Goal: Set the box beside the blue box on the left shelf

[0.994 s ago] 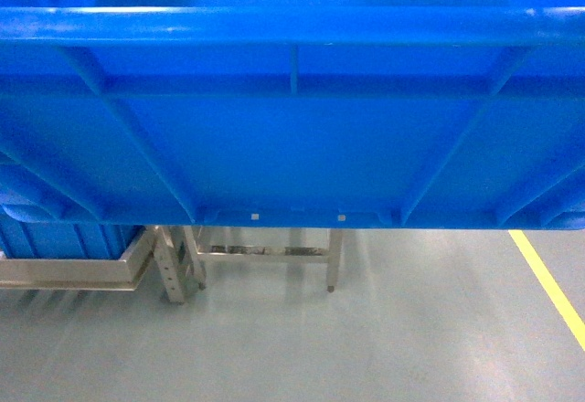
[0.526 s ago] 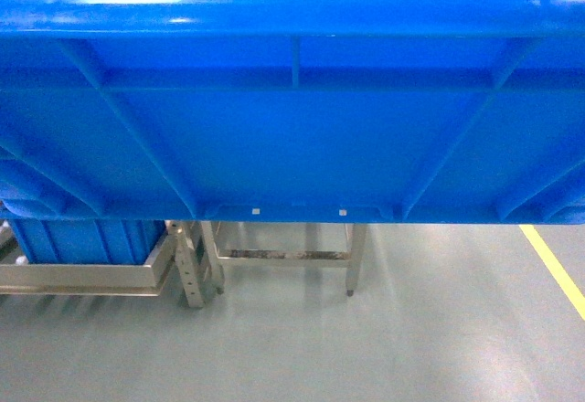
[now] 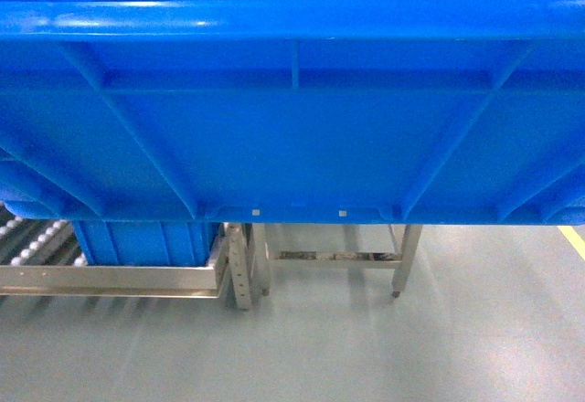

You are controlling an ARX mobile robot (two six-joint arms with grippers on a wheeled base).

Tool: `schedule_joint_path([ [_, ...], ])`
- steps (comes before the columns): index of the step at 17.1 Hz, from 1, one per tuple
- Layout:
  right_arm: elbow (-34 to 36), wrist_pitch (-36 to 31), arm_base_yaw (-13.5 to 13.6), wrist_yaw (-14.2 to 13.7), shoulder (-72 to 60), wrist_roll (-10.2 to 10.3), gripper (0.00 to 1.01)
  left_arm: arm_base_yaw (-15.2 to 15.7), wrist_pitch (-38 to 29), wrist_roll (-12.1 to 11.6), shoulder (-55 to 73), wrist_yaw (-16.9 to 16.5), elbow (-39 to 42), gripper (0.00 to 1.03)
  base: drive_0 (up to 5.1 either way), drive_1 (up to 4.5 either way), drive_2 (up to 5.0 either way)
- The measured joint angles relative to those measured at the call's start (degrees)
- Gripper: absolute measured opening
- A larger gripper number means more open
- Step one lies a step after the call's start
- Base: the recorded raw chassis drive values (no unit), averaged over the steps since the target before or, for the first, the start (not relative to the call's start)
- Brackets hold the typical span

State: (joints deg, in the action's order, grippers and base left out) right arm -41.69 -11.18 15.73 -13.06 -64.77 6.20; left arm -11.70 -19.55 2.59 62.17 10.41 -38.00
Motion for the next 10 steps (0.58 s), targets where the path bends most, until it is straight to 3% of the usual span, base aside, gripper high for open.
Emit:
schedule_joint_path([
  [10,0.00,0.07,0.02,0.00,0.02,-0.04,0.08,0.00,0.07,0.00,0.00,0.07,0.00,0.16,-4.9,1.88,2.9],
])
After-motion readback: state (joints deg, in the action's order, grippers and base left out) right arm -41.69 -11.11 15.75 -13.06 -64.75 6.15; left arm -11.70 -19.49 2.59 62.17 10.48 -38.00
